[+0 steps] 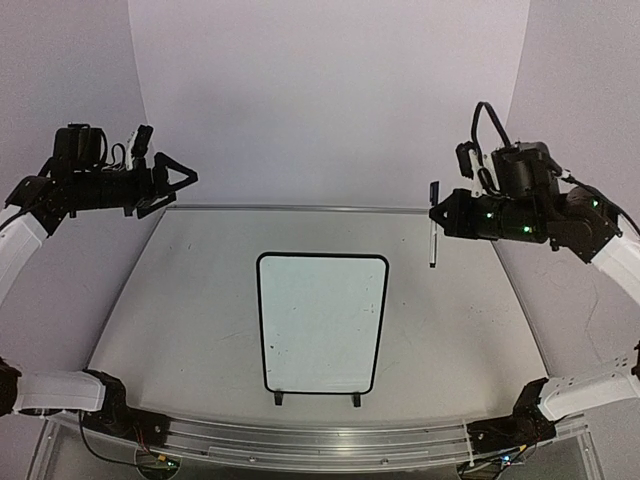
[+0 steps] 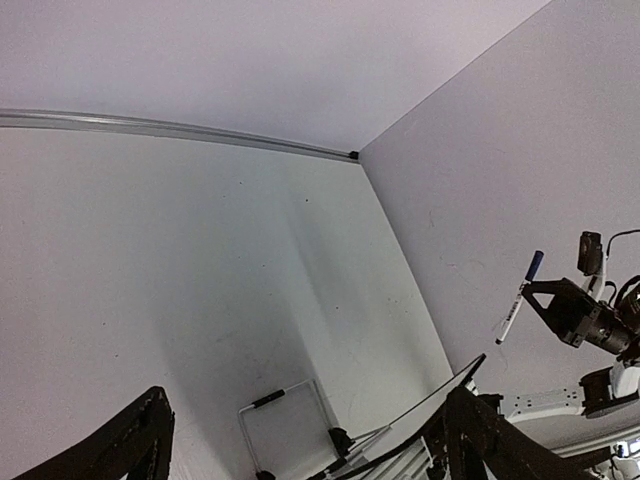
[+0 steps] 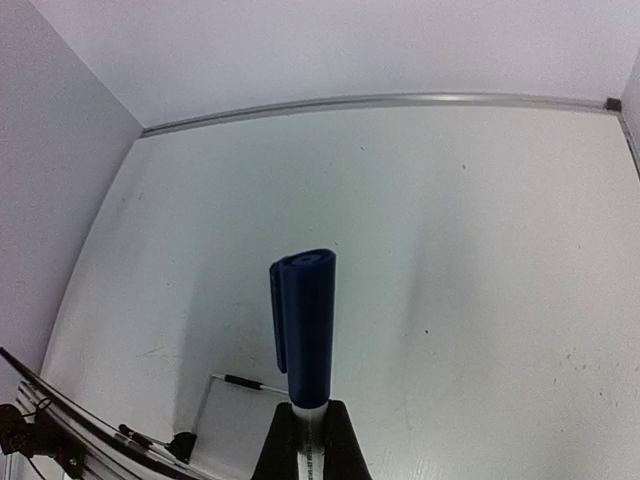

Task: Write a sentence on the whiteboard
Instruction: Pick up the whiteboard marker from the center of the board, then pass from the right arm to the left

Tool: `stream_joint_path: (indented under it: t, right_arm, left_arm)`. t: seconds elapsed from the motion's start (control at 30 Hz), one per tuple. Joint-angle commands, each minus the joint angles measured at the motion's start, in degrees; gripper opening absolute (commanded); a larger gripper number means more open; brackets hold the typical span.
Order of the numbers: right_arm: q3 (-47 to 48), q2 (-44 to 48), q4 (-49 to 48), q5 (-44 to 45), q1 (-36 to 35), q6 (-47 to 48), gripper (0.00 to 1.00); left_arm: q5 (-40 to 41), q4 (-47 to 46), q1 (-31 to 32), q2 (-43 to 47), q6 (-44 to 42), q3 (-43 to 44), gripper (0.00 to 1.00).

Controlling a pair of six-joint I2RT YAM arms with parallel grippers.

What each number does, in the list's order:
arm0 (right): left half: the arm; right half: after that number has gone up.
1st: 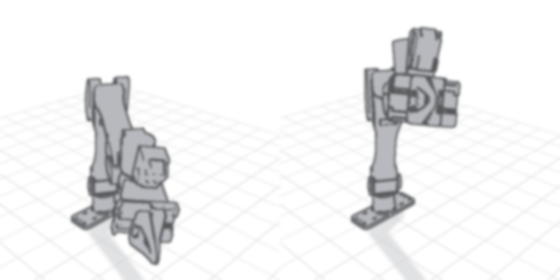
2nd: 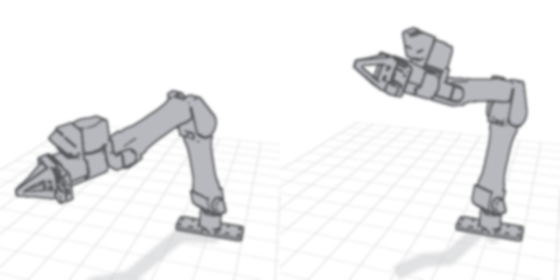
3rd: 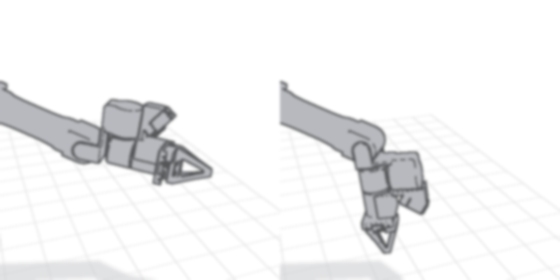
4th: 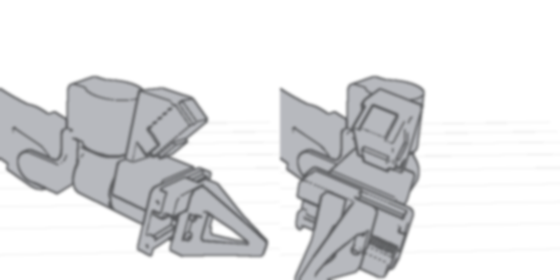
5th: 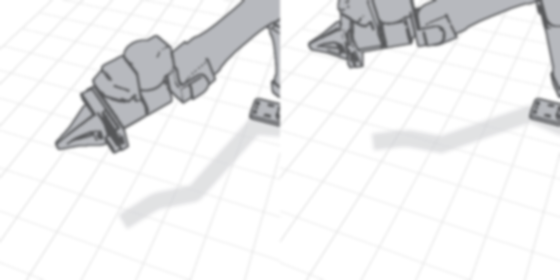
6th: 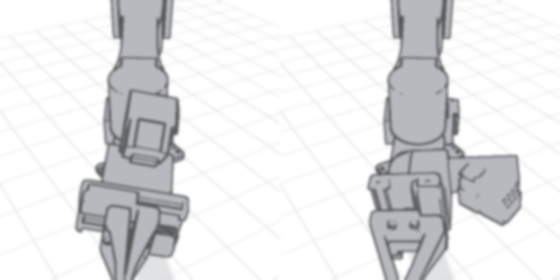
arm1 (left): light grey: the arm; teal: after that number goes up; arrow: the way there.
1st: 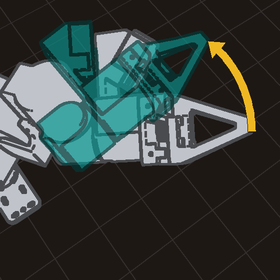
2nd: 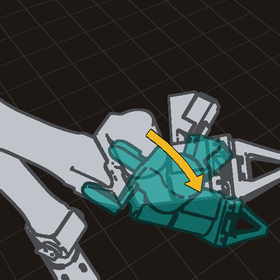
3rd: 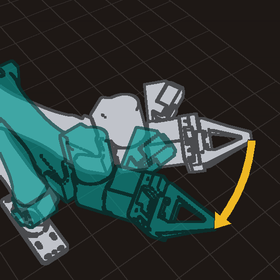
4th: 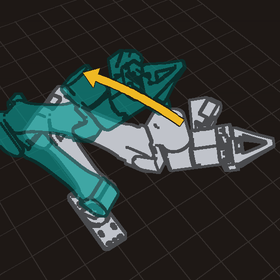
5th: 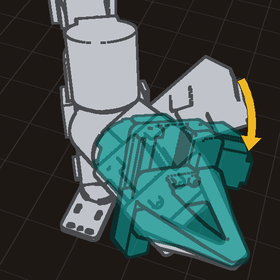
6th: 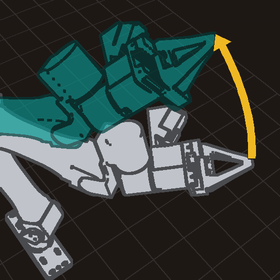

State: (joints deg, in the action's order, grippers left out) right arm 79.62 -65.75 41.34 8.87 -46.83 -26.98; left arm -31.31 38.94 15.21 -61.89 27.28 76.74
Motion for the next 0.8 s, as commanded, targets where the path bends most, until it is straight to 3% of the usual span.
stream_joint_path:
  t: [0.0, 0.13, 0.3, 0.63, 0.77]
  right_arm:
    - [9.5, -5.4, 3.1, -7.3, -3.2, 11.8, 0.0]
    - [17.9, -10.6, 3.5, -10.2, -7.6, 15.3, 0.0]
    - [25.6, -18.9, 3.6, -10.6, -13.2, 16.4, 0.0]
    - [34.5, -31.5, 3.5, -8.9, -18.8, 16.3, 0.0]
    - [35.5, -33.0, 3.4, -7.0, -19.0, 16.1, 0.0]
  left_arm:
    - [-3.4, 0.0, 1.9, -1.3, 4.7, 5.8, 0.93]
    - [-4.1, -2.3, 5.4, -3.1, 6.8, 7.1, 0.92]
    - [-2.5, -7.0, 14.2, -6.4, 9.0, 8.2, 0.92]
    - [-1.9, -16.2, 27.7, -12.5, 11.3, 10.0, 0.94]
    - [-1.7, -16.3, 29.3, -13.9, 11.4, 9.5, 0.86]
